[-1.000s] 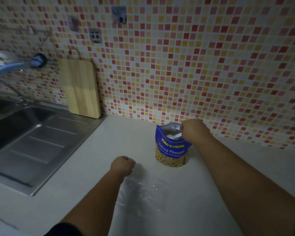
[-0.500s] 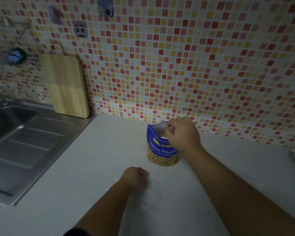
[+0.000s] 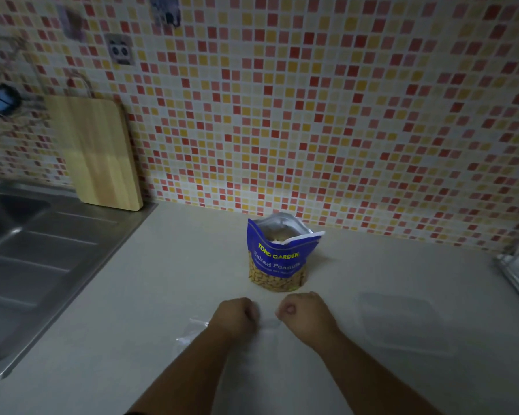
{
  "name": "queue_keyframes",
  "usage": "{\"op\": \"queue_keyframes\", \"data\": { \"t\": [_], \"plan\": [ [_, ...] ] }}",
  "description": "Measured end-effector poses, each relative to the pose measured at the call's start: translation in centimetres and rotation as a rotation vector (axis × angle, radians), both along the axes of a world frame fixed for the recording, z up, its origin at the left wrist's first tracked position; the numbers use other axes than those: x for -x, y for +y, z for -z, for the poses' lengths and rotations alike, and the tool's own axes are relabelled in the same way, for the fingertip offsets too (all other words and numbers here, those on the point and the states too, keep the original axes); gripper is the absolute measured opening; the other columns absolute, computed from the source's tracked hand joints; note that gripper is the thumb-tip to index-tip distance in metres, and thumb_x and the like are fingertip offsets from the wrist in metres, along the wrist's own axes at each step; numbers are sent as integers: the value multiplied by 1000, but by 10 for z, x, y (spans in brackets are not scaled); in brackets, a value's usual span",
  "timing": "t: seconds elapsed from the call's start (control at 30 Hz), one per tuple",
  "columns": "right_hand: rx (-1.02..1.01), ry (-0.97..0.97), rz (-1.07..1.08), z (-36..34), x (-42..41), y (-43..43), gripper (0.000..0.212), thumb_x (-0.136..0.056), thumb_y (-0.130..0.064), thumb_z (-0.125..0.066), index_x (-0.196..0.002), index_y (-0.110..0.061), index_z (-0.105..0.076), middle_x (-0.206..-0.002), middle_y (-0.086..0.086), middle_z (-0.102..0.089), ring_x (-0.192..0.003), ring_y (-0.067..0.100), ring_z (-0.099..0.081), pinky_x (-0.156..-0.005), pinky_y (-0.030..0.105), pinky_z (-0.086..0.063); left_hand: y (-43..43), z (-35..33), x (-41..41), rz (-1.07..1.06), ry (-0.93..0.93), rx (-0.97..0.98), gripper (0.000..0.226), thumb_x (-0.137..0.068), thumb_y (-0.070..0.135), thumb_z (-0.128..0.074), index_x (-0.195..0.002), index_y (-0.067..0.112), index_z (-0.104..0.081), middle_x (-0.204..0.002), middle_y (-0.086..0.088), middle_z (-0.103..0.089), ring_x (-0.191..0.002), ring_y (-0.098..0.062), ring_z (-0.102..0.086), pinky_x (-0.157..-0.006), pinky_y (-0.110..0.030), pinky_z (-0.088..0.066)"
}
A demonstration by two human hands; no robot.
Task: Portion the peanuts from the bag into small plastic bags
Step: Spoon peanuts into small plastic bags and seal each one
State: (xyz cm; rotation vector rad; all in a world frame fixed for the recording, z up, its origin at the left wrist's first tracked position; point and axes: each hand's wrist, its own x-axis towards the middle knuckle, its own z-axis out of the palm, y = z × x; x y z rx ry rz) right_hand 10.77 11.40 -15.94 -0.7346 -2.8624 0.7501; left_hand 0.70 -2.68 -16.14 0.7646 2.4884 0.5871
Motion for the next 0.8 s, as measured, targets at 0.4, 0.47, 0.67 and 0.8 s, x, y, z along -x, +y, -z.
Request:
{"op": "queue_keyframes", "data": {
  "t": [0.4, 0.47, 0.67, 0.8],
  "plan": [
    [614, 86, 93, -19, 0, -4, 23, -81, -10, -68, -66, -27, -65, -68, -5, -61, -67, 4, -53, -64, 14, -41, -14, -29, 7, -113, -425, -343, 23, -81, 3, -66, -66, 20, -69, -42, 13, -59, -41, 3, -48, -45, -9, -38],
    [650, 83, 72, -27, 0, -4, 16, -81, -14, -70, -70, -26, -67, -68, -8, -63, -65, 1, -53, -64, 14, -42, -12, -34, 7, -131, -433, -381, 17, -78, 7, -72, -67, 20, -71, -44, 12, -61, -42, 4, -47, -46, -9, -38],
    [744, 124, 89, -44, -2, -5, 19, -78, -10, -73, -65, -23, -66, -62, -10, -60, -58, -2, -50, -53, 5, -39, -5, -51, 5, -158, -448, -482, 17, -67, 11, -83, -60, 15, -68, -49, 9, -62, -44, 2, -52, -46, -9, -40],
    [774, 183, 134, -50, -3, -8, 23, -73, -8, -76, -59, -20, -62, -59, -7, -59, -59, 3, -49, -54, 13, -38, -6, -55, 2, -155, -638, -532, 17, -76, 6, -74, -63, 17, -73, -63, 3, -66, -62, -9, -52, -57, -17, -42]
  ]
}}
